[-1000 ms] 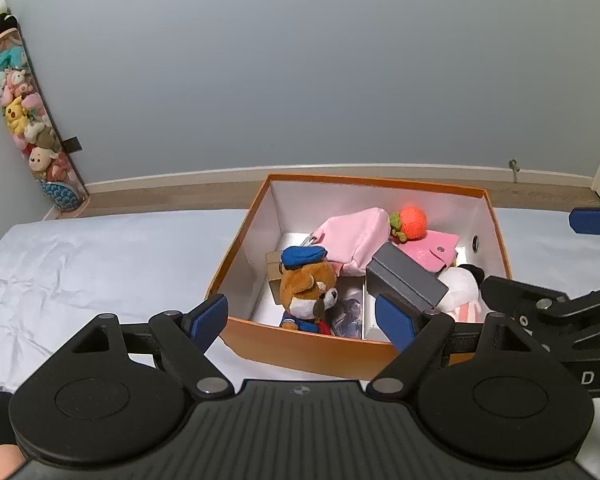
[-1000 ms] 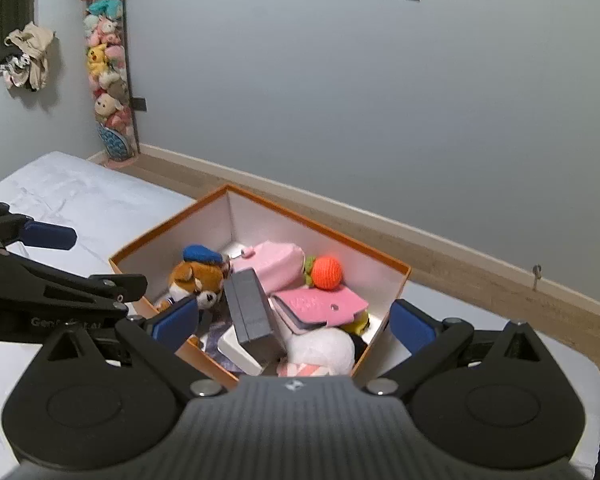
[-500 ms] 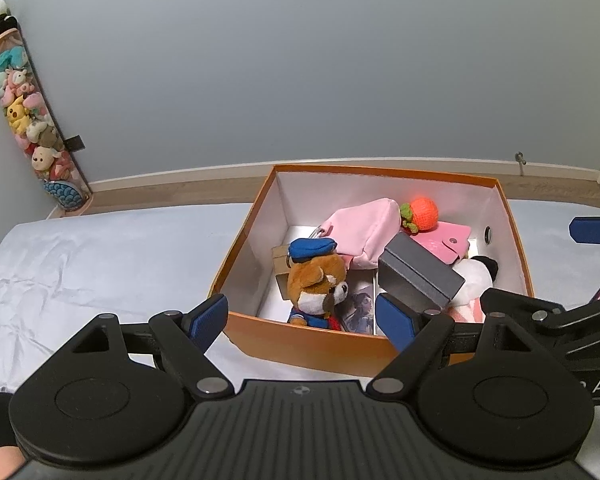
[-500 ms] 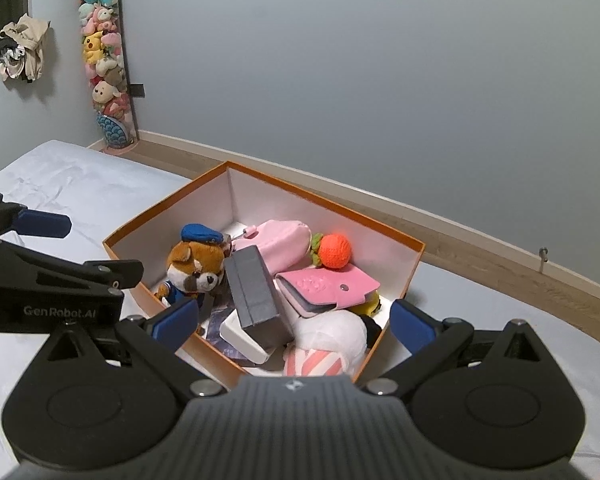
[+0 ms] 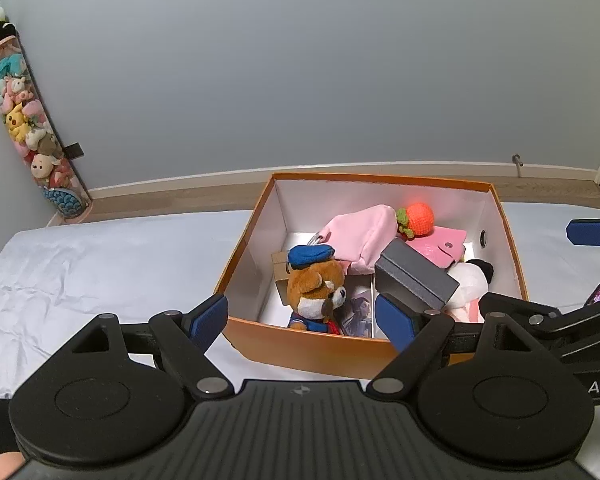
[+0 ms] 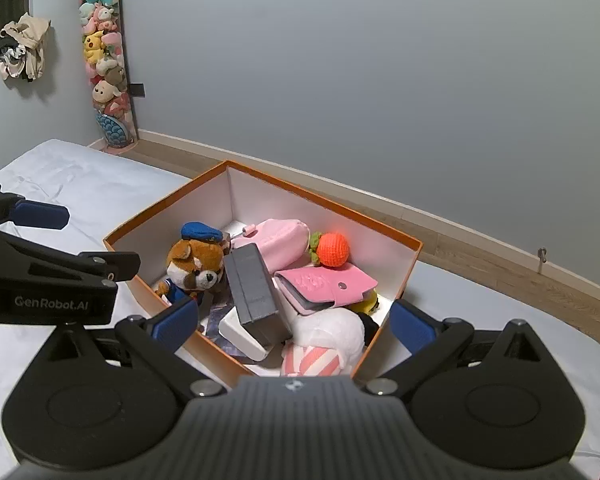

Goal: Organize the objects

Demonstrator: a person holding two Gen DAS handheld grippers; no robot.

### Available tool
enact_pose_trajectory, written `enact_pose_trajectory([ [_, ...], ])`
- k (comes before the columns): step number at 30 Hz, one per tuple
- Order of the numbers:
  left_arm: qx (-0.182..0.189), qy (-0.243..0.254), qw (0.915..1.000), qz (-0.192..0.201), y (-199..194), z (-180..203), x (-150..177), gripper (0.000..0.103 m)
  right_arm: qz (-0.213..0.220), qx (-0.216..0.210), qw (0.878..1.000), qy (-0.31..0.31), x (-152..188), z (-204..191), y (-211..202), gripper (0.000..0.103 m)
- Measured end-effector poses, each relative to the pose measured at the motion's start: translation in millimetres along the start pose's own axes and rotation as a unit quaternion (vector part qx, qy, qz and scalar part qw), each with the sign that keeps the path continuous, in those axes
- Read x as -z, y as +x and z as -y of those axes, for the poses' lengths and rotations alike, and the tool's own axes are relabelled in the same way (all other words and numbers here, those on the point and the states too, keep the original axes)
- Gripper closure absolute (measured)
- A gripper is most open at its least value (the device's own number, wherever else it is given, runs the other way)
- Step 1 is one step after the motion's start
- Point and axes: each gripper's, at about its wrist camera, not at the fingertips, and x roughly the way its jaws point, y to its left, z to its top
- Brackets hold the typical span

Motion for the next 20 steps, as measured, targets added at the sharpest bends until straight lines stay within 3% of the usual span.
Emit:
enact_pose_trajectory([
  [20,0.0,0.006,1.0,0.008,-8.0,-1.1,3.4,0.006,0.006,-0.002,1.0,0.002,-1.4,0.0,-6.9,0.001],
])
